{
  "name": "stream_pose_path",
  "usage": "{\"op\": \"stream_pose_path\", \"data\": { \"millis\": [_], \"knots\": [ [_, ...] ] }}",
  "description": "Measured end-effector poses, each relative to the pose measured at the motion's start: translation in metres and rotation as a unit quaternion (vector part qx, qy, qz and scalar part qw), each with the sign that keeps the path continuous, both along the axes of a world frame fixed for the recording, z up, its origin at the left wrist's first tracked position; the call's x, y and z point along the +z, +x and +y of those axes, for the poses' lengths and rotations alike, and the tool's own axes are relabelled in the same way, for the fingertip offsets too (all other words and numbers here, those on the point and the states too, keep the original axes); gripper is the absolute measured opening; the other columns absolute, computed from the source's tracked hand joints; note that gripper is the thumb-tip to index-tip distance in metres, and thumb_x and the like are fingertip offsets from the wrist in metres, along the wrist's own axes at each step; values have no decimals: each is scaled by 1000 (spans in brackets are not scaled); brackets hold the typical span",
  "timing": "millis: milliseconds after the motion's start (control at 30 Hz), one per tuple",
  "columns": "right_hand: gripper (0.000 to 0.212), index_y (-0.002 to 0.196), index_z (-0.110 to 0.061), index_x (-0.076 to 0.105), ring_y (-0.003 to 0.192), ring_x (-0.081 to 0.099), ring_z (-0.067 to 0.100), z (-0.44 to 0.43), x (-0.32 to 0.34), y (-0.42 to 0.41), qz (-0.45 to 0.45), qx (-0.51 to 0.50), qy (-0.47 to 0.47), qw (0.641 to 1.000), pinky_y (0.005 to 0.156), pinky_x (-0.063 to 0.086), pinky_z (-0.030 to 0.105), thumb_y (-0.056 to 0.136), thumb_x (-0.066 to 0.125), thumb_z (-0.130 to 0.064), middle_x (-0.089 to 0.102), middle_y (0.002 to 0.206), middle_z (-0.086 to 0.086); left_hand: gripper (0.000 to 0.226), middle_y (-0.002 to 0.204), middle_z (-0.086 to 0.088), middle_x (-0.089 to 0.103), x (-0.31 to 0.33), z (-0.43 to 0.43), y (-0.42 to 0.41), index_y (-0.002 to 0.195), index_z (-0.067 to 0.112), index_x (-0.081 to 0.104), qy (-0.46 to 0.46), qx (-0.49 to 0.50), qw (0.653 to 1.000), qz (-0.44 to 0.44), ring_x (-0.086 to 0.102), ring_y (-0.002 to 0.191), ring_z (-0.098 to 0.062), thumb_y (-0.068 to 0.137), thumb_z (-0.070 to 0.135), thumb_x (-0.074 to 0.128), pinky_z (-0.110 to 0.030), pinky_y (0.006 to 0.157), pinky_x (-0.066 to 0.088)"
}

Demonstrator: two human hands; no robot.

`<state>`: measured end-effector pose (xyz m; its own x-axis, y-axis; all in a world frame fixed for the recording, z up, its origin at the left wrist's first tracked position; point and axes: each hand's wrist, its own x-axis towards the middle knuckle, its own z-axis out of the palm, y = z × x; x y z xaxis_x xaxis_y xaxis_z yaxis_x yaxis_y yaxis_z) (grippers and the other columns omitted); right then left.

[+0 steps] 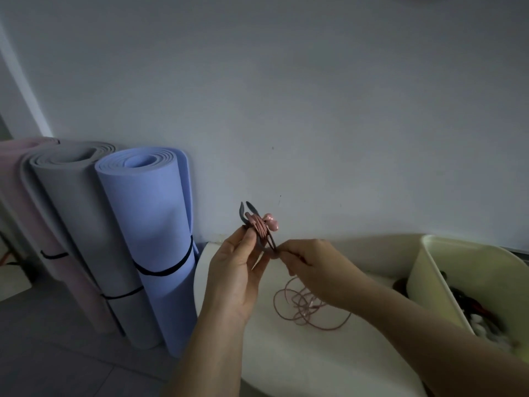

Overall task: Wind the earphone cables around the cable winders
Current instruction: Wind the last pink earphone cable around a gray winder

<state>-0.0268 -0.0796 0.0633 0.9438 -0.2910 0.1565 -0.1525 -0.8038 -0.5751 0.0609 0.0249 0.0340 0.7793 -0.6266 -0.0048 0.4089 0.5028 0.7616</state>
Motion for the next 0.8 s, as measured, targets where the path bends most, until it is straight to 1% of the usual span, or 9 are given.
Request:
{"op": "stream_pose_path", "data": {
  "millis": [67, 133, 233, 300, 433, 533, 600, 700, 800],
  "knots": [
    [24, 100, -12, 67, 50, 43, 2, 2, 7, -2, 33, 25, -45, 998, 52, 35, 14, 99, 44, -19, 48, 62, -10, 23, 97, -6, 74, 0, 0, 0, 101, 11, 71, 17, 23, 1000, -13, 65, 91, -15, 98, 13, 48, -31, 85, 53],
    [26, 107, -13, 67, 51, 42, -1, 3, 17, -5, 69, 39, -90, 993, 54, 35, 10, 99, 44, -21, 48, 66, -13, 24, 94, -4, 74, 2, 0, -3, 98, 10, 72, 39, 38, 998, -36, 67, 88, -10, 98, 12, 48, -23, 75, 55],
    [28, 111, -17, 67, 63, 50, -3, 3, 36, -7, 95, 38, -127, 987, 68, 45, 11, 99, 43, -24, 62, 84, -8, 21, 94, -7, 75, 3, 1, -5, 100, 3, 70, 72, 52, 994, -71, 70, 92, -10, 98, 6, 49, -20, 70, 56],
    [26, 103, -15, 68, 68, 57, 4, 0, 50, -9, 100, 12, -141, 985, 73, 53, 19, 98, 45, -27, 65, 85, -5, 15, 93, -6, 76, 1, 0, -5, 104, 2, 64, 97, 60, 988, -105, 72, 93, -14, 96, 4, 52, -23, 71, 56],
    [16, 80, -15, 68, 60, 56, 6, -14, 79, -13, 118, -9, -153, 981, 62, 51, 18, 88, 60, -27, 62, 68, -7, 11, 92, 1, 76, 0, -3, -10, 105, 8, 61, 170, 6, 969, -181, 72, 88, -12, 94, 7, 57, -21, 70, 55],
    [5, 78, -21, 68, 66, 57, 1, -23, 90, -14, 127, 0, -220, 967, 73, 55, 24, 82, 65, -23, 61, 70, -11, 15, 105, -1, 72, -3, -3, -8, 108, 14, 63, 249, -35, 935, -250, 70, 93, -11, 93, 16, 60, -22, 75, 57],
    [4, 78, -26, 65, 71, 56, -2, -29, 95, -14, 121, 2, -253, 960, 79, 54, 27, 81, 68, -28, 57, 72, -17, 15, 103, 2, 72, -2, -1, -8, 108, 16, 63, 271, -61, 917, -285, 69, 95, -10, 93, 19, 60, -26, 81, 57],
    [12, 80, -26, 63, 75, 58, 0, -40, 101, -12, 112, 9, -244, 963, 81, 53, 27, 78, 72, -35, 59, 77, -16, 16, 99, 1, 74, 2, 4, -9, 108, 13, 64, 262, -129, 907, -304, 69, 98, -14, 95, 18, 57, -30, 87, 56],
    [13, 77, -25, 64, 67, 60, -1, -49, 97, -9, 103, 39, -176, 978, 70, 52, 17, 77, 73, -34, 64, 75, -11, 15, 102, -3, 74, 3, 9, -8, 108, 11, 63, 235, -153, 916, -288, 70, 99, -16, 96, 12, 54, -34, 90, 54]
  ]
}}
